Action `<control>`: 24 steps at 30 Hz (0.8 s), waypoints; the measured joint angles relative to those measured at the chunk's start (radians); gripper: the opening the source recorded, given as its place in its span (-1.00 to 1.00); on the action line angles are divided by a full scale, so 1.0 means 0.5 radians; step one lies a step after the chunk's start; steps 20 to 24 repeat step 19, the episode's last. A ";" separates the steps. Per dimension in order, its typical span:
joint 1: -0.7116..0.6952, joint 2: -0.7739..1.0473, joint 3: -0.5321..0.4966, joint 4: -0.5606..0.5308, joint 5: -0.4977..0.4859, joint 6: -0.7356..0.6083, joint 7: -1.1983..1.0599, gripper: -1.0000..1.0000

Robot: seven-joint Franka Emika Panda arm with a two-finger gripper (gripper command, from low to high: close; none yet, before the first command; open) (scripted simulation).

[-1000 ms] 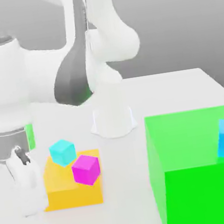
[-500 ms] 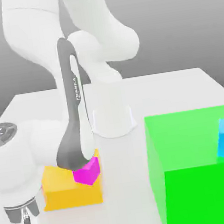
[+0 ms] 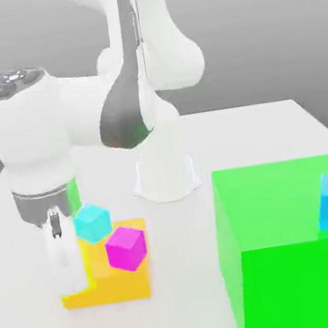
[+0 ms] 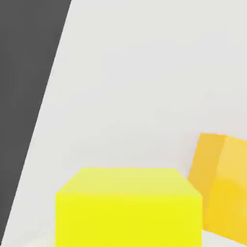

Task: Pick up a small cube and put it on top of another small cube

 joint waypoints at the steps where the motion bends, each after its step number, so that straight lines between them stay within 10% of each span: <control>1: 0.005 -0.070 0.004 -0.049 0.004 -0.021 0.027 -1.00; 10: 0.051 -0.707 0.057 -0.491 0.108 -0.200 0.222 -1.00; 16: 0.047 -0.444 0.075 -0.621 0.113 0.196 0.251 -1.00; 17: 0.047 -0.402 0.076 -0.631 0.113 0.247 0.252 1.00; 24: 0.047 -0.402 0.076 -0.631 0.113 0.247 0.252 1.00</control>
